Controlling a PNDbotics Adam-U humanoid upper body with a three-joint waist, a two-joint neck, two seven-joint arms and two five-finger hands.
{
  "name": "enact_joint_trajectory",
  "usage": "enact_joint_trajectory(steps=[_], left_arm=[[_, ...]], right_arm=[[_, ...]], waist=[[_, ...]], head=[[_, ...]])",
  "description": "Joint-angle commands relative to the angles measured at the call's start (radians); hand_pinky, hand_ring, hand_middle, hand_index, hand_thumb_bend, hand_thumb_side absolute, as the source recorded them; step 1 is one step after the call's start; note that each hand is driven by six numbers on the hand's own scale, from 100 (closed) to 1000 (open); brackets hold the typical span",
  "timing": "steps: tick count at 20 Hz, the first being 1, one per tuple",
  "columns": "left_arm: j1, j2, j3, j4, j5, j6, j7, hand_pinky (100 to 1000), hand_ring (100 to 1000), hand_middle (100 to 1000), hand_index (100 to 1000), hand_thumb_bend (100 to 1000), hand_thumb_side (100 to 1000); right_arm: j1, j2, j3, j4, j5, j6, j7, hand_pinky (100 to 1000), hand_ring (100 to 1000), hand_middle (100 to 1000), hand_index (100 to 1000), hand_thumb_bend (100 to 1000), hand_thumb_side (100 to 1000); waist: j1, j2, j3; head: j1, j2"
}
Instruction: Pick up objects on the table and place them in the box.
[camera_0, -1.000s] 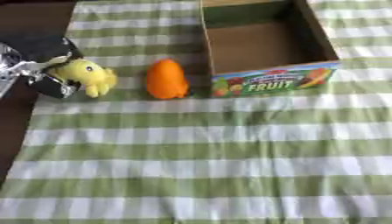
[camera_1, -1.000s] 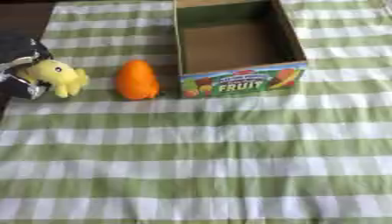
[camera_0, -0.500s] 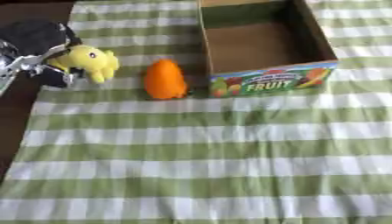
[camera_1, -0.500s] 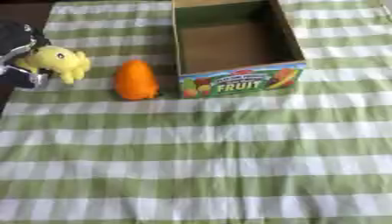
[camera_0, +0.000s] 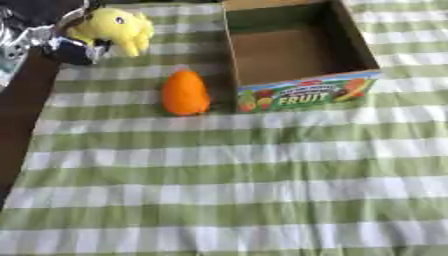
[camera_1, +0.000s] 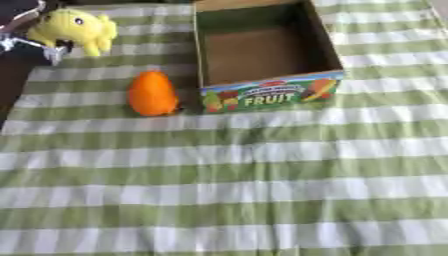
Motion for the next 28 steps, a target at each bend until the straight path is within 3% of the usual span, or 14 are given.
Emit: enact_joint_trajectory(steps=[1, 10, 15, 20, 28], left_arm=[[-0.060, -0.035, 0.014, 0.009, -0.027, 0.009, 0.016, 392, 539, 489, 581, 100, 339], [-0.160, -0.175, 0.017, 0.084, -0.070, 0.043, 0.071, 410, 541, 491, 581, 100, 335], [-0.206, -0.243, 0.013, 0.139, -0.072, 0.064, 0.111, 418, 543, 495, 584, 100, 332], [-0.252, -0.306, 0.005, 0.223, -0.102, 0.046, 0.143, 426, 547, 496, 585, 100, 328], [-0.273, -0.359, 0.004, 0.344, -0.111, -0.005, 0.195, 442, 558, 505, 594, 100, 320]], right_arm=[[-0.031, -0.007, 0.000, -0.014, -0.012, -0.009, 0.007, 742, 859, 786, 861, 100, 1000], [-0.089, 0.024, 0.017, -0.014, -0.014, -0.023, 0.025, 744, 859, 786, 861, 100, 1000], [-0.108, 0.033, 0.022, -0.014, -0.018, -0.026, 0.029, 744, 858, 785, 861, 100, 1000], [-0.136, 0.043, 0.027, -0.014, -0.022, -0.032, 0.033, 744, 857, 785, 861, 100, 1000], [-0.163, 0.056, 0.031, -0.014, -0.028, -0.038, 0.036, 743, 857, 785, 861, 100, 1000]], waist=[[-0.001, -0.024, -0.009], [0.006, 0.004, -0.050], [0.012, 0.021, -0.078], [0.024, 0.034, -0.118], [0.046, 0.047, -0.161]], head=[[0.001, -0.019], [-0.008, -0.083], [0.023, -0.104], [0.072, -0.109], [0.097, -0.121]])
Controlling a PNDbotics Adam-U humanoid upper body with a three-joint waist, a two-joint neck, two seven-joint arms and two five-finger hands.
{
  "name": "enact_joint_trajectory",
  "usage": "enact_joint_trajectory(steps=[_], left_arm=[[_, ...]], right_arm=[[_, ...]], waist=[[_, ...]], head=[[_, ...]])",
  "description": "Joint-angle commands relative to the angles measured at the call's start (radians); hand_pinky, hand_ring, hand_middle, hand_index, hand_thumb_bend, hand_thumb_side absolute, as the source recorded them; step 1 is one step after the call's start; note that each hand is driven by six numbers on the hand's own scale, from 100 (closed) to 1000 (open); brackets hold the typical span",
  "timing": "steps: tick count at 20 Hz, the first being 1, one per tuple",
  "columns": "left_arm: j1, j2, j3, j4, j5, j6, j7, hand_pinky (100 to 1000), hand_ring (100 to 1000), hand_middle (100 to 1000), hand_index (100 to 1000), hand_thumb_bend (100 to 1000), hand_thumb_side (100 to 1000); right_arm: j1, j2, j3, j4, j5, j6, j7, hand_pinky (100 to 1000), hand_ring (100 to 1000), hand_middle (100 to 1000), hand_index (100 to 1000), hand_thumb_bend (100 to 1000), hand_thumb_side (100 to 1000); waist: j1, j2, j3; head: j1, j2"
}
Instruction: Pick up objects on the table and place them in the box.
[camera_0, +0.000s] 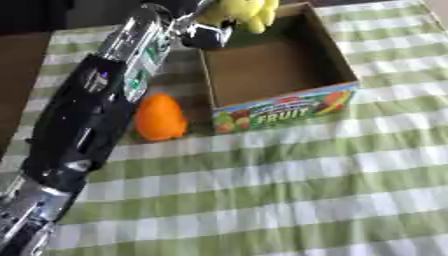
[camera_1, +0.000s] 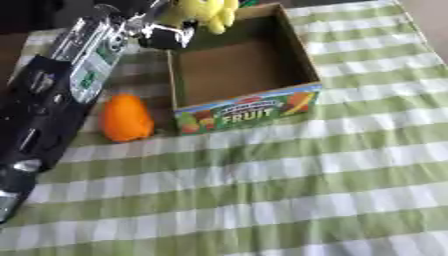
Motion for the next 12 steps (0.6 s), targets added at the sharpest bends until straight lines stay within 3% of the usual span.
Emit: enact_joint_trajectory(steps=[1, 9, 10, 12], left_arm=[[-0.030, -0.005, 0.006, 0.029, 0.001, -0.021, 0.024, 444, 558, 507, 596, 100, 318], [-0.043, -0.026, 0.025, 0.130, -0.015, -0.075, 0.070, 460, 571, 522, 612, 100, 307], [-0.042, -0.026, 0.025, 0.134, -0.017, -0.077, 0.073, 510, 667, 633, 744, 100, 421], [-0.040, -0.014, 0.015, 0.162, -0.037, -0.075, 0.058, 520, 696, 661, 766, 100, 452]], right_arm=[[-0.026, -0.008, -0.003, -0.014, -0.010, -0.006, 0.004, 743, 857, 784, 861, 100, 1000], [-0.047, 0.003, 0.000, -0.014, -0.016, -0.009, 0.009, 743, 857, 784, 862, 100, 1000], [-0.047, 0.003, 0.000, -0.014, -0.016, -0.009, 0.009, 743, 857, 783, 862, 100, 1000], [-0.047, 0.004, 0.000, -0.014, -0.016, -0.009, 0.009, 743, 857, 783, 862, 100, 1000]], waist=[[-0.003, -0.015, -0.011], [0.009, 0.001, -0.044], [0.010, 0.002, -0.045], [0.014, 0.004, -0.051]], head=[[0.016, -0.019], [0.044, -0.029], [0.043, -0.028], [0.045, -0.021]])
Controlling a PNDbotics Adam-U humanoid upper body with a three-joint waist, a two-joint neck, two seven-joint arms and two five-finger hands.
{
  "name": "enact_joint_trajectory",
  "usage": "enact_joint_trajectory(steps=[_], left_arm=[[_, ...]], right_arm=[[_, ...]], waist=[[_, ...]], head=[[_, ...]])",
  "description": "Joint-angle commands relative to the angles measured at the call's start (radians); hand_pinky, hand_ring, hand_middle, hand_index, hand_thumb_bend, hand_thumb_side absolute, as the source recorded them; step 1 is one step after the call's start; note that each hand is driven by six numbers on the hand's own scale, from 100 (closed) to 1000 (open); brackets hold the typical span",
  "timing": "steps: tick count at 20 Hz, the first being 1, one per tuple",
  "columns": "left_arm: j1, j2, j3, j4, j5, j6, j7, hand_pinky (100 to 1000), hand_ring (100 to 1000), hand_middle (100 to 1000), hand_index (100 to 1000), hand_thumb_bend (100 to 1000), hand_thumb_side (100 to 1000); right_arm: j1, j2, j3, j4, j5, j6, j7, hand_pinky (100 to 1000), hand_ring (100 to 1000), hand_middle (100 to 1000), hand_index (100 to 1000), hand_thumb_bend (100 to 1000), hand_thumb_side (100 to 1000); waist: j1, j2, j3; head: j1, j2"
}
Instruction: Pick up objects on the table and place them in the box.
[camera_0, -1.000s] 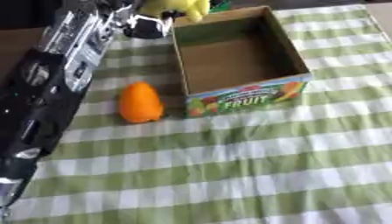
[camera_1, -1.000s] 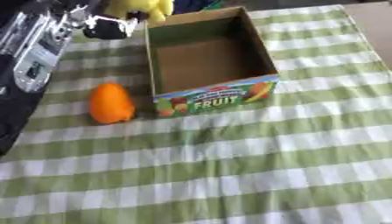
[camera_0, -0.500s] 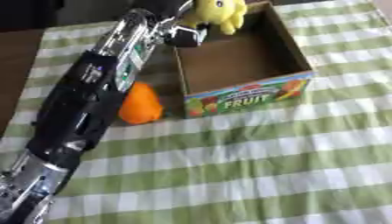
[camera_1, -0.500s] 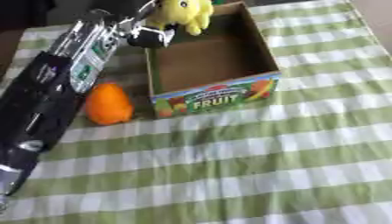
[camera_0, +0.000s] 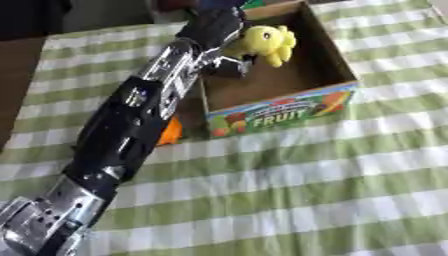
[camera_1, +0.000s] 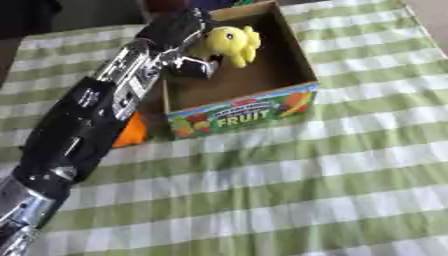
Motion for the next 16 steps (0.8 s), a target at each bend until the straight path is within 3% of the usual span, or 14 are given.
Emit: enact_joint_trajectory(steps=[1, 3, 6, 7, 9, 10, 16], left_arm=[[-0.029, 0.021, 0.000, 0.021, -0.036, -0.010, -0.018, 524, 709, 674, 778, 100, 462], [-0.032, 0.028, -0.002, 0.023, -0.066, -0.024, -0.035, 546, 771, 741, 842, 204, 523], [-0.032, 0.039, -0.002, 0.013, -0.114, -0.030, -0.039, 619, 852, 834, 952, 477, 646], [-0.033, 0.044, -0.003, 0.007, -0.131, -0.027, -0.033, 628, 862, 845, 966, 518, 661], [-0.036, 0.054, -0.004, -0.008, -0.161, -0.011, -0.013, 647, 890, 880, 1000, 697, 725], [-0.036, 0.057, -0.005, -0.014, -0.176, -0.001, -0.002, 657, 906, 903, 1000, 841, 757], [-0.036, 0.054, 0.019, -0.040, -0.261, 0.048, 0.072, 660, 902, 904, 1000, 991, 780]], right_arm=[[-0.013, -0.015, -0.007, -0.014, -0.008, -0.001, 0.001, 743, 857, 783, 862, 100, 1000], [-0.010, -0.015, -0.007, -0.014, -0.009, 0.000, 0.001, 743, 857, 783, 862, 100, 1000], [-0.006, -0.015, -0.008, -0.014, -0.010, 0.001, 0.001, 743, 856, 782, 862, 100, 1000], [-0.005, -0.015, -0.008, -0.014, -0.011, 0.001, 0.002, 743, 856, 782, 862, 100, 1000], [-0.001, -0.017, -0.008, -0.014, -0.011, 0.002, 0.003, 743, 856, 782, 862, 100, 1000], [0.000, -0.016, -0.008, -0.014, -0.012, 0.003, 0.003, 742, 856, 782, 862, 100, 1000], [0.005, -0.018, -0.010, -0.014, -0.012, 0.004, 0.002, 743, 856, 782, 862, 100, 1000]], waist=[[-0.004, -0.019, -0.004], [-0.004, -0.019, -0.005], [-0.004, -0.021, -0.005], [-0.004, -0.022, -0.004], [-0.004, -0.023, -0.004], [-0.004, -0.024, -0.004], [-0.005, -0.026, -0.003]], head=[[0.005, 0.000], [0.006, 0.005], [0.008, 0.011], [0.008, 0.012], [0.009, 0.015], [0.011, 0.015], [0.012, 0.019]])
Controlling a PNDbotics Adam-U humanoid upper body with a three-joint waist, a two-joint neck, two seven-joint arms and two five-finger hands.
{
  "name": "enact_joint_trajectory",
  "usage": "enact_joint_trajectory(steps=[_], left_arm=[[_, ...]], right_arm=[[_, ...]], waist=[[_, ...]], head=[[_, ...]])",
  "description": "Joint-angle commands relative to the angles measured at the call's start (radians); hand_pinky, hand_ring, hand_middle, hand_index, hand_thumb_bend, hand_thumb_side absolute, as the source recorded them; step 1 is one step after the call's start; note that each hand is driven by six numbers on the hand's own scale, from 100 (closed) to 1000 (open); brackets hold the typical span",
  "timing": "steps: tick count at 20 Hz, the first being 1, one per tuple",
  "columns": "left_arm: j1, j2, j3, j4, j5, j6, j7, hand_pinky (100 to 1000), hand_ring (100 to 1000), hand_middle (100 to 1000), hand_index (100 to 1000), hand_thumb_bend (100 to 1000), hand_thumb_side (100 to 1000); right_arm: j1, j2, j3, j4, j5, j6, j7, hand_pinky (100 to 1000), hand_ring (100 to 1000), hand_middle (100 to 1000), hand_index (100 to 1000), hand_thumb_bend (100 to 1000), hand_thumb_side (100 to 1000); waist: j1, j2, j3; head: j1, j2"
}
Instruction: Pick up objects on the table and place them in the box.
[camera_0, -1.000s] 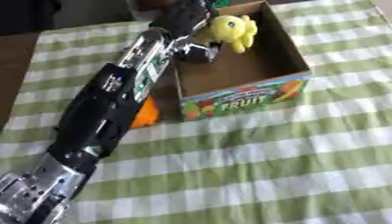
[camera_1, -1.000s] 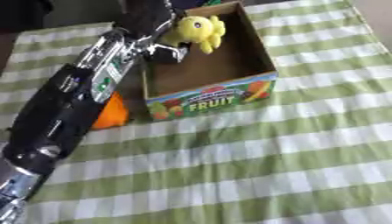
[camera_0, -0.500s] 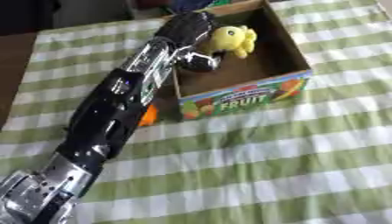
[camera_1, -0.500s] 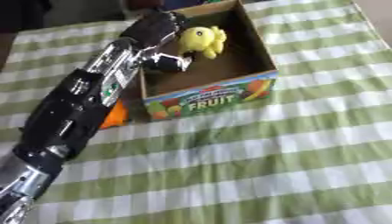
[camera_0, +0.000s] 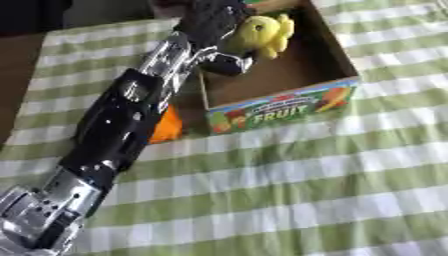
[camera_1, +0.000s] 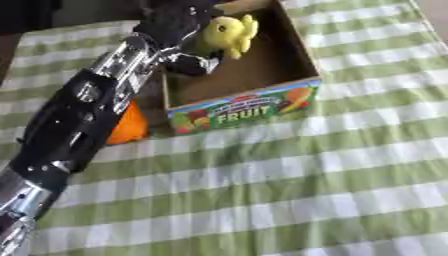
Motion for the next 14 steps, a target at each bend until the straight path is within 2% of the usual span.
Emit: enact_joint_trajectory(steps=[1, 3, 5, 7, 9, 10, 12, 14], left_arm=[[-0.026, 0.016, 0.026, -0.036, -0.049, 0.018, 0.046, 661, 905, 906, 1000, 1000, 778], [-0.027, 0.015, 0.032, -0.039, -0.079, 0.017, 0.069, 663, 909, 912, 1000, 1000, 809], [-0.027, 0.013, 0.037, -0.039, -0.104, 0.013, 0.079, 670, 913, 918, 1000, 1000, 915], [-0.028, 0.010, 0.043, -0.043, -0.114, 0.011, 0.080, 667, 906, 908, 1000, 1000, 886], [-0.026, 0.007, 0.050, -0.066, -0.096, 0.014, 0.089, 666, 893, 893, 1000, 1000, 918], [-0.025, 0.008, 0.052, -0.083, -0.083, 0.017, 0.096, 657, 879, 880, 1000, 880, 865], [-0.027, 0.011, 0.062, -0.126, -0.054, 0.034, 0.119, 646, 853, 851, 1000, 787, 831], [-0.028, 0.020, 0.075, -0.173, -0.025, 0.059, 0.147, 642, 834, 827, 977, 746, 817]], right_arm=[[-0.007, -0.018, -0.010, -0.014, -0.005, 0.002, -0.001, 743, 856, 782, 862, 100, 1000], [-0.006, -0.018, -0.009, -0.014, -0.005, 0.001, 0.000, 743, 856, 782, 862, 100, 1000], [-0.005, -0.018, -0.008, -0.014, -0.006, 0.001, 0.001, 742, 856, 781, 862, 100, 1000], [-0.004, -0.017, -0.007, -0.014, -0.007, 0.001, 0.002, 743, 856, 782, 862, 100, 1000], [-0.001, -0.018, -0.007, -0.014, -0.007, 0.002, 0.002, 742, 856, 781, 862, 100, 1000], [0.002, -0.019, -0.008, -0.014, -0.007, 0.003, 0.002, 742, 856, 781, 862, 100, 1000], [0.009, -0.022, -0.010, -0.014, -0.006, 0.005, 0.000, 743, 856, 781, 862, 100, 1000], [0.016, -0.025, -0.011, -0.014, -0.006, 0.007, -0.002, 743, 856, 781, 862, 100, 1000]], waist=[[-0.009, -0.029, 0.001], [-0.009, -0.030, 0.002], [-0.009, -0.031, 0.003], [-0.008, -0.033, 0.005], [-0.009, -0.035, 0.009], [-0.009, -0.036, 0.012], [-0.009, -0.040, 0.022], [-0.011, -0.045, 0.035]], head=[[0.003, 0.009], [0.001, 0.009], [0.000, 0.009], [-0.001, 0.009], [-0.005, 0.012], [-0.008, 0.015], [-0.017, 0.024], [-0.027, 0.035]])
